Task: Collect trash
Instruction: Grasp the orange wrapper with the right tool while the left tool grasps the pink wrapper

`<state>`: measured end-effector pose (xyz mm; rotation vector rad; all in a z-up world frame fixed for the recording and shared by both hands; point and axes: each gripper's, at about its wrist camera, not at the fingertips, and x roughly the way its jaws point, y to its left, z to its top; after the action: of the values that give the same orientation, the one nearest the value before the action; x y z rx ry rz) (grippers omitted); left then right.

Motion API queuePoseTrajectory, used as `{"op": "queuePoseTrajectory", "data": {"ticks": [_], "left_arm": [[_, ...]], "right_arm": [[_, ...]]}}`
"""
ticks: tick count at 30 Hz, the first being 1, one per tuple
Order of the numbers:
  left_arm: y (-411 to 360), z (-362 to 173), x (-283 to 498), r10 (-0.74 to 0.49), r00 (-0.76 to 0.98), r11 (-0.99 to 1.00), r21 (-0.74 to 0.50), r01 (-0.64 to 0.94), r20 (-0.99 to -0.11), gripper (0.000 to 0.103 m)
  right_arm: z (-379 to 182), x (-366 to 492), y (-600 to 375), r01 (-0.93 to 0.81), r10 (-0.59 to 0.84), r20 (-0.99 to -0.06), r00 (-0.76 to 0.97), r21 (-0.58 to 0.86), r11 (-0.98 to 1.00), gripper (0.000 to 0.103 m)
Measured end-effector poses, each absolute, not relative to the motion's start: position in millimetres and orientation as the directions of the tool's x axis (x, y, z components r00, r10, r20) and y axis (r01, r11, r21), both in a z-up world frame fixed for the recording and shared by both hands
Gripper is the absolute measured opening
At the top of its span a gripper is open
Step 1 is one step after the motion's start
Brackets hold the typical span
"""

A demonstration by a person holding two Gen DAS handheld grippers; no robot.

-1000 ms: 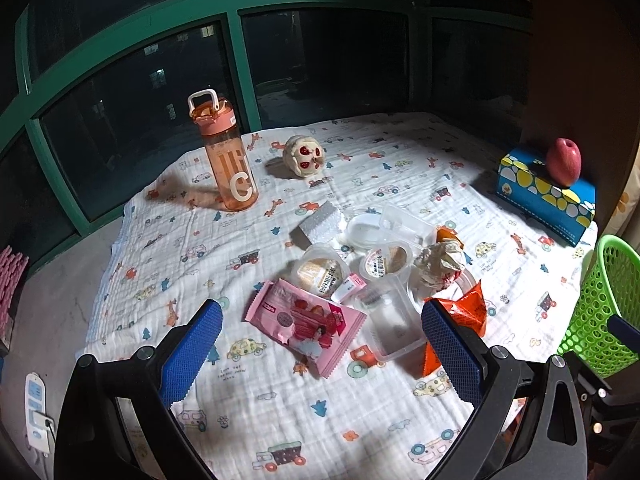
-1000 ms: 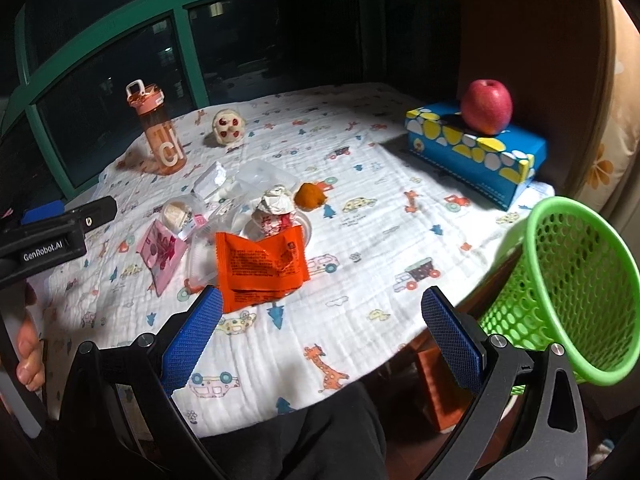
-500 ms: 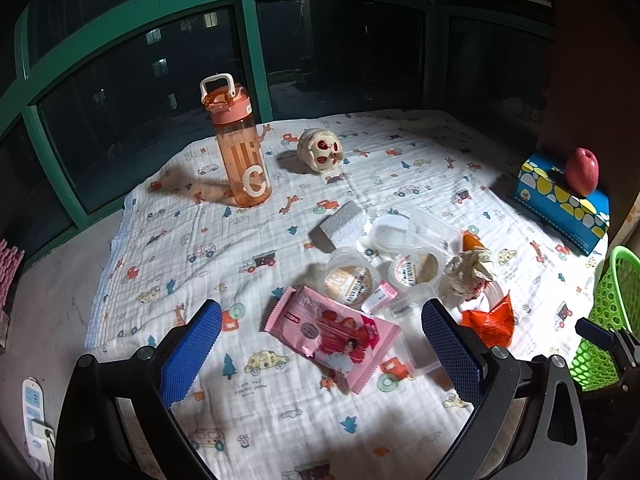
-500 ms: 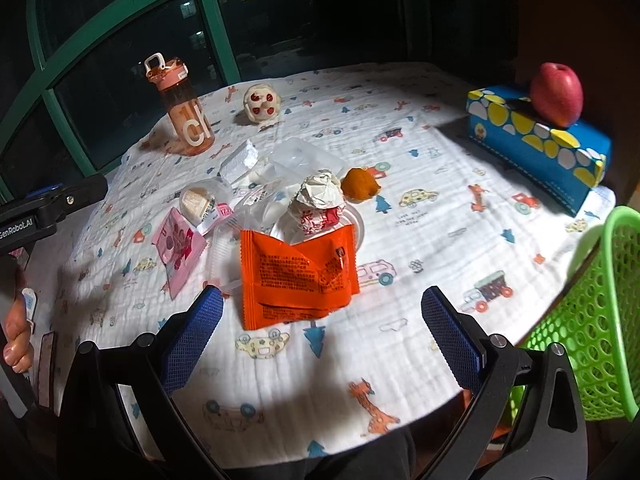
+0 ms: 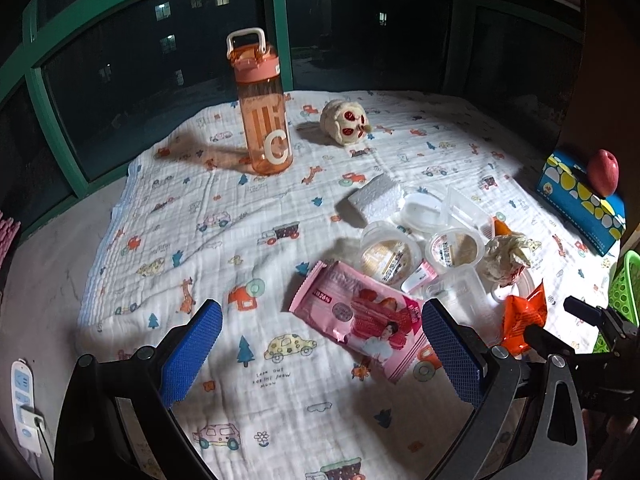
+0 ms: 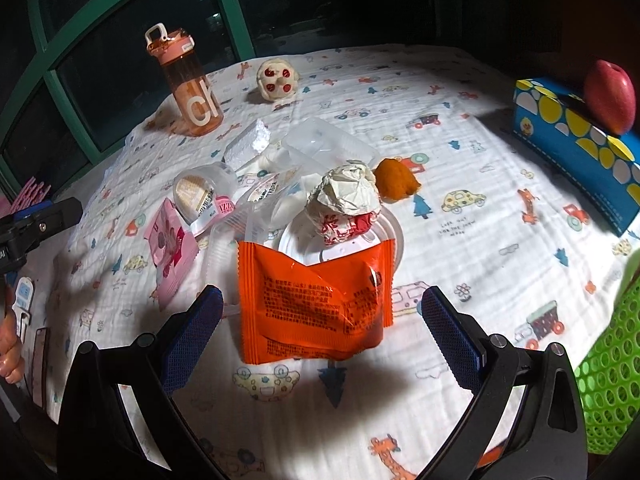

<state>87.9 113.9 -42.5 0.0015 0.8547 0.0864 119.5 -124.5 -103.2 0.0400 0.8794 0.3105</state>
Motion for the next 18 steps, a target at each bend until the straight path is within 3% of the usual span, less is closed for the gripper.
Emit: {"op": "queuePoseTrajectory", "data": {"ticks": [9,18], "left_arm": [[120,-58,90,0.063,0.622,0.997,0.020,-0.076,-0.780,0.097],[128,-79,99,0.017,0.548,0.990,-0.062,-0.125,-0.836,0.097]], "right_arm": [[-116,131,-114,-0.260,0.238,-0.771,0.591,0.097,0.961,0.098],[-126,137,-121,-0.253,0.285,-0.775,0.565,0.167,0.953,0.095]]}}
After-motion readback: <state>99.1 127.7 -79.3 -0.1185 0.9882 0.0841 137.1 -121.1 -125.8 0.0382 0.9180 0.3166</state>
